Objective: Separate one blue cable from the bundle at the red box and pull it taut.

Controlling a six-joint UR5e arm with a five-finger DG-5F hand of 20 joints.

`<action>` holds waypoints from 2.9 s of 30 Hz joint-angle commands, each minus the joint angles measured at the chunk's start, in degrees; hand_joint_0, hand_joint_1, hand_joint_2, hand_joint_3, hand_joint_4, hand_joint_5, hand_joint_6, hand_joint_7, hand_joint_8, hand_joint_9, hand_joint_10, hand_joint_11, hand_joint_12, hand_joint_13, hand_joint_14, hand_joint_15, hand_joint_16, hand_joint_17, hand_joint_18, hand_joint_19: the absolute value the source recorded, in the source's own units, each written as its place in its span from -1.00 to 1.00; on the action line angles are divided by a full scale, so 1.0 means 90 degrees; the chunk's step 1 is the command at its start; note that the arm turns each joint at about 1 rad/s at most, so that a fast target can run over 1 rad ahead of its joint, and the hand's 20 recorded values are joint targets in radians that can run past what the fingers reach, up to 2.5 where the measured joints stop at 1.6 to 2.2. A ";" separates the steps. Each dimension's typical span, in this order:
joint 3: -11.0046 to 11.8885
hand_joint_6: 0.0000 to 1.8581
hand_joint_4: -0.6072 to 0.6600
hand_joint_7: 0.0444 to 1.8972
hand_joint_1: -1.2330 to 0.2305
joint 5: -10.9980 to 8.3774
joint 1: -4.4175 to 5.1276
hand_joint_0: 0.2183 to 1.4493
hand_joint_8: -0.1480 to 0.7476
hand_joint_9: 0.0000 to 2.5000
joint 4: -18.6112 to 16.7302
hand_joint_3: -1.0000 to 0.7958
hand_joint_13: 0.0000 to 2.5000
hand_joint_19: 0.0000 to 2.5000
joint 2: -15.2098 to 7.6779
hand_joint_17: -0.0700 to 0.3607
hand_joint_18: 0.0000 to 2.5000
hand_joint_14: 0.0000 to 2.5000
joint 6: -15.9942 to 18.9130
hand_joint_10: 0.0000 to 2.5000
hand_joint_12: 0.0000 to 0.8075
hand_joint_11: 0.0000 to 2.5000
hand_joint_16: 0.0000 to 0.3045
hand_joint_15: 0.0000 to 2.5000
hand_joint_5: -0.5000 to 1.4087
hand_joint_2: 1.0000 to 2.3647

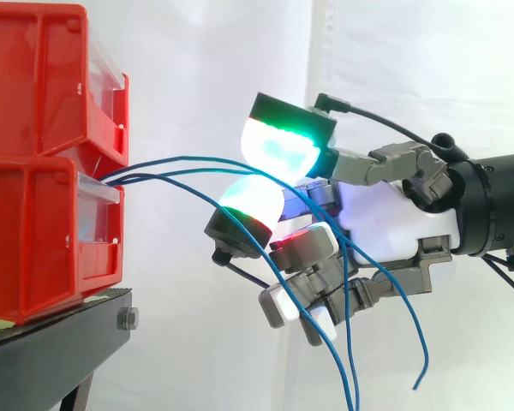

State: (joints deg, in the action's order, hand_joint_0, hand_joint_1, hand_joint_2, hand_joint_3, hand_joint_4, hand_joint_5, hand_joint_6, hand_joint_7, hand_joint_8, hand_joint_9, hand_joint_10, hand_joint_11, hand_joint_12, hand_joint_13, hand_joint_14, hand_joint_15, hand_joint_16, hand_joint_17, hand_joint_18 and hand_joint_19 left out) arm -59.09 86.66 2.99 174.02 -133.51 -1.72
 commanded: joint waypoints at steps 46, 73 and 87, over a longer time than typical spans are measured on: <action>0.0003 -0.14 0.07 0.09 0.05 0.0059 -0.0020 -0.45 -0.03 -0.06 0.0000 -0.44 -0.34 -0.32 0.0000 -0.14 -0.39 -0.98 -0.0005 -0.98 -0.01 0.01 -0.66 -0.36 -0.63 -1.00; -0.0007 -0.06 0.08 0.20 -0.34 0.0049 0.0009 -0.37 -0.05 -0.10 0.0000 -0.34 -0.36 -0.31 0.0049 -0.13 -0.43 -0.98 -0.0249 -0.98 -0.02 0.01 -0.66 -0.35 -0.66 -0.99; -0.0027 -0.06 0.10 0.22 -0.02 -0.0127 -0.0001 -0.44 -0.03 -0.06 0.0401 -0.44 -0.36 -0.31 0.0391 -0.12 -0.43 -0.98 -0.0893 -0.98 0.00 0.02 -0.65 -0.35 -0.64 -1.00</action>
State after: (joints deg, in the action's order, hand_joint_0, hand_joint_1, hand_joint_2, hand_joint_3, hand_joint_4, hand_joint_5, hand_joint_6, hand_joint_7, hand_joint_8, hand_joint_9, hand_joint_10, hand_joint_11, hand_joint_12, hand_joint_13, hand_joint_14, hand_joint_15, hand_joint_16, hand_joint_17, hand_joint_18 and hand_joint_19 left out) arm -59.22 85.62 2.98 177.53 -130.04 -9.58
